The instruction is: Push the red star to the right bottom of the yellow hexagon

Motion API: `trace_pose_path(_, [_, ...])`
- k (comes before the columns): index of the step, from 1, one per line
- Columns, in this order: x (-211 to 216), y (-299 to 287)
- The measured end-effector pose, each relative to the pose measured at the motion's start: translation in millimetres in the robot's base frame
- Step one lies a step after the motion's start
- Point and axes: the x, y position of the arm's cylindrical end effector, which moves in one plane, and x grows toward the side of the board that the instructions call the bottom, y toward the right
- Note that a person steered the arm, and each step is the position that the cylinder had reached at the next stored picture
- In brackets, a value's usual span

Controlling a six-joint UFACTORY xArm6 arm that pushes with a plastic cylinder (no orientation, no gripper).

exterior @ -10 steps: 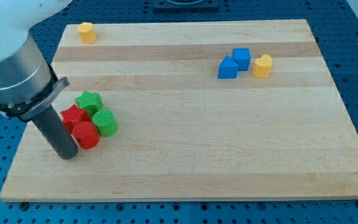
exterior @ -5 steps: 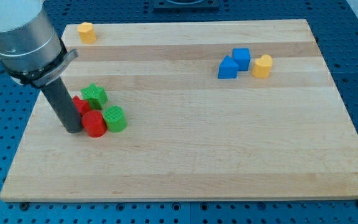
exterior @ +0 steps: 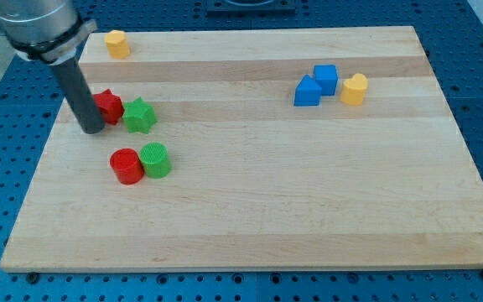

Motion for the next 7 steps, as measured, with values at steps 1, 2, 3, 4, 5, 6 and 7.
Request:
trace_pose_path(1, [-5, -1])
trace_pose_path(2, [-9, 2])
trace_pose_path(3, [-16, 3])
trace_pose_path(4, [-29, 13])
trace_pose_path(5, [-38, 41])
trace_pose_path(6, [-62, 63])
trace_pose_path(7, [-81, 61])
